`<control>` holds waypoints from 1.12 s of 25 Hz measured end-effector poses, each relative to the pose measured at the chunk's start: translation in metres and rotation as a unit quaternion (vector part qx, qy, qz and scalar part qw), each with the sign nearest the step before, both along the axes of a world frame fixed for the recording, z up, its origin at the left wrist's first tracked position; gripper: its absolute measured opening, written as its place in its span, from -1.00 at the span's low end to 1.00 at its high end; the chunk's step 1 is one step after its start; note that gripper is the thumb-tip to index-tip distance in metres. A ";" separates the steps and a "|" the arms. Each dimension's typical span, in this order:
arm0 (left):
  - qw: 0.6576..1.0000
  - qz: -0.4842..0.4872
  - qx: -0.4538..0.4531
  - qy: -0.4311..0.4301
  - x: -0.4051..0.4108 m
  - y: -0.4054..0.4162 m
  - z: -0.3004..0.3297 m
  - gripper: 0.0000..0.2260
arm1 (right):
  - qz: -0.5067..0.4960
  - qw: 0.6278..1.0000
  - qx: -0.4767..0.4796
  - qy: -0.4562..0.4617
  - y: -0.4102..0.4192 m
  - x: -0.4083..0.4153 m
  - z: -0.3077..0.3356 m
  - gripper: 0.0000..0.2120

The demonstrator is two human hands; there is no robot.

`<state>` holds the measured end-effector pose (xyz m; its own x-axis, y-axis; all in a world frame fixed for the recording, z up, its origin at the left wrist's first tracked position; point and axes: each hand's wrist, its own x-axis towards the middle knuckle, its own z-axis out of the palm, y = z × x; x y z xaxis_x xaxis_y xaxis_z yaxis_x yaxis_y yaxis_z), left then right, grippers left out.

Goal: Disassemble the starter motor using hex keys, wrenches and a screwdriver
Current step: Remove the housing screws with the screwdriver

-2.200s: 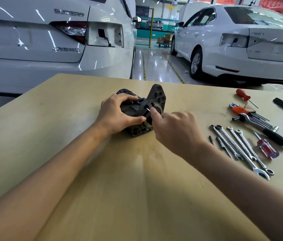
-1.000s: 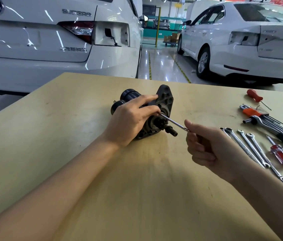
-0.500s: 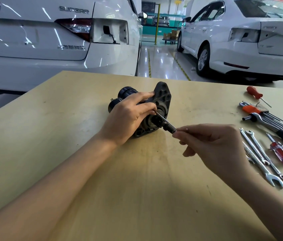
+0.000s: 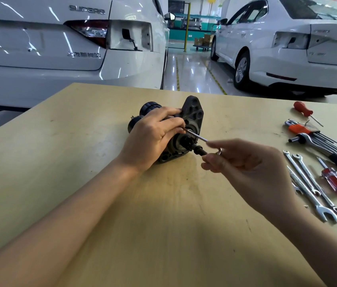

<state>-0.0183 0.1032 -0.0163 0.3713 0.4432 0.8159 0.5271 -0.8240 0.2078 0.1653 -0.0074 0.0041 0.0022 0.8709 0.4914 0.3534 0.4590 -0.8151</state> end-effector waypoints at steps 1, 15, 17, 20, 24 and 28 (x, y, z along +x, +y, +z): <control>1.000 0.003 0.000 -0.002 0.000 0.000 0.000 -0.89 | 0.006 1.000 -0.010 0.005 0.000 0.001 0.001 -0.77; 0.999 0.017 0.029 0.026 0.000 -0.001 -0.002 -0.87 | 0.017 0.998 0.004 -0.053 0.003 0.016 0.005 -0.83; 0.999 0.011 0.032 0.030 0.000 -0.001 -0.002 -0.85 | -0.023 0.986 0.071 -0.149 0.004 0.019 0.005 -0.84; 0.999 0.015 0.027 0.018 0.002 0.000 -0.002 -0.87 | -0.071 0.957 0.145 -0.241 0.006 0.020 0.005 -0.87; 1.000 0.017 0.019 -0.009 0.004 0.002 -0.002 -0.89 | -0.128 0.981 0.094 -0.108 0.004 0.014 0.010 -0.76; 1.000 0.011 0.013 -0.012 0.004 0.002 -0.003 -0.89 | -0.075 0.991 -0.112 -0.008 0.008 0.020 0.015 -0.59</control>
